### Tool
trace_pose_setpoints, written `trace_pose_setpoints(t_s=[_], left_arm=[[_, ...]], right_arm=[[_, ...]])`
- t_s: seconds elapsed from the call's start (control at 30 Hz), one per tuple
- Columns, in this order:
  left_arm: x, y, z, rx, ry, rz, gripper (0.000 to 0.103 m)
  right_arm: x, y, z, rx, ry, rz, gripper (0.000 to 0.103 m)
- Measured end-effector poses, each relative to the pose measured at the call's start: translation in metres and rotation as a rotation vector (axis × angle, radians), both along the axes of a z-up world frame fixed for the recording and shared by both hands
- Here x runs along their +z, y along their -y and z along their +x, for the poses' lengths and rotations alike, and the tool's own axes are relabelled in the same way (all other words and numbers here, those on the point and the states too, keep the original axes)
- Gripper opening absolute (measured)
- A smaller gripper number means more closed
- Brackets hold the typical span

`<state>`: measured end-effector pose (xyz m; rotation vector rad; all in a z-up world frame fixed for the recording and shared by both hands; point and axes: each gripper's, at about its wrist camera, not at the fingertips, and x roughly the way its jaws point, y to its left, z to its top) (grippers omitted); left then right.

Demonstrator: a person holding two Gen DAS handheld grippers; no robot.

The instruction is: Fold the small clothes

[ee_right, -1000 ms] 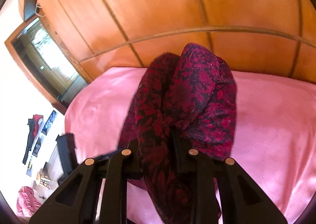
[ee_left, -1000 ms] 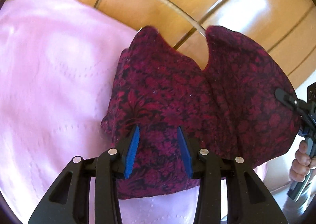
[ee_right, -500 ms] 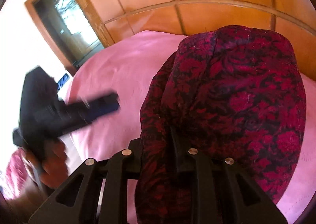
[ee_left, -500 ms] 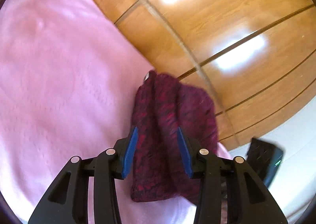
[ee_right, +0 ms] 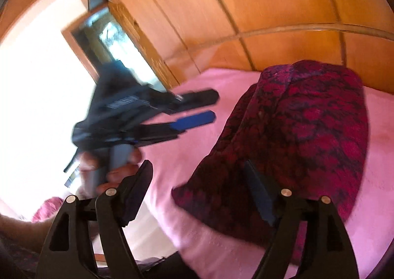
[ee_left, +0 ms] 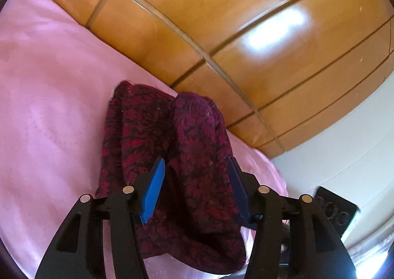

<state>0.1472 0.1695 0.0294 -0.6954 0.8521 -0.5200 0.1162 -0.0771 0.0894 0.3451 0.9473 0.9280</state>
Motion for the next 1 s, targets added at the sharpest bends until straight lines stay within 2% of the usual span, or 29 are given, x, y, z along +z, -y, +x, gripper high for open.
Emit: trace_pose_setpoints(t_s=[0.07,0.17,0.33,0.37,0.4,0.47,0.53,0.7,0.77,0.83,0.93,1.0], left_arm=[[-0.004,0.008,0.01,-0.023,-0.028,0.015,0.051],[-0.009,0.019,0.023,-0.074,-0.078,0.013,0.051],[-0.017,0.041,0.049,-0.111,-0.148,0.06,0.051],[-0.018,0.044,0.052,-0.104,-0.154,0.081,0.049],[-0.017,0.047,0.054,-0.103,-0.156,0.101,0.036],[-0.014,0.051,0.054,-0.098,-0.138,0.132,0.024],[-0.003,0.052,0.045,-0.08,-0.09,0.172,0.019],[0.026,0.025,0.008,-0.005,0.023,0.238,0.015],[0.02,0.006,-0.003,0.044,0.014,0.257,0.013],[0.002,-0.012,-0.011,0.106,-0.028,0.305,0.013],[-0.032,-0.026,-0.016,0.16,-0.104,0.389,0.013],[-0.042,-0.022,-0.016,0.174,-0.114,0.424,0.014]], right_arm=[[0.003,0.024,-0.004,-0.049,0.012,0.012,0.076],[-0.005,0.049,-0.004,-0.123,0.005,-0.025,0.076],[-0.031,0.05,-0.004,-0.154,-0.036,-0.087,0.076],[-0.033,0.048,-0.004,-0.15,-0.03,-0.091,0.076],[-0.034,0.043,-0.005,-0.144,-0.022,-0.097,0.077],[-0.035,0.035,-0.007,-0.134,-0.017,-0.104,0.077],[-0.035,0.032,-0.013,-0.116,-0.016,-0.108,0.077],[-0.03,0.016,-0.02,-0.056,-0.005,-0.079,0.077],[-0.032,0.0,-0.017,-0.024,-0.009,-0.067,0.077],[-0.036,-0.016,-0.017,0.012,-0.013,-0.07,0.077],[-0.052,-0.049,-0.015,0.072,-0.035,-0.11,0.077],[-0.062,-0.062,-0.013,0.087,-0.034,-0.156,0.077]])
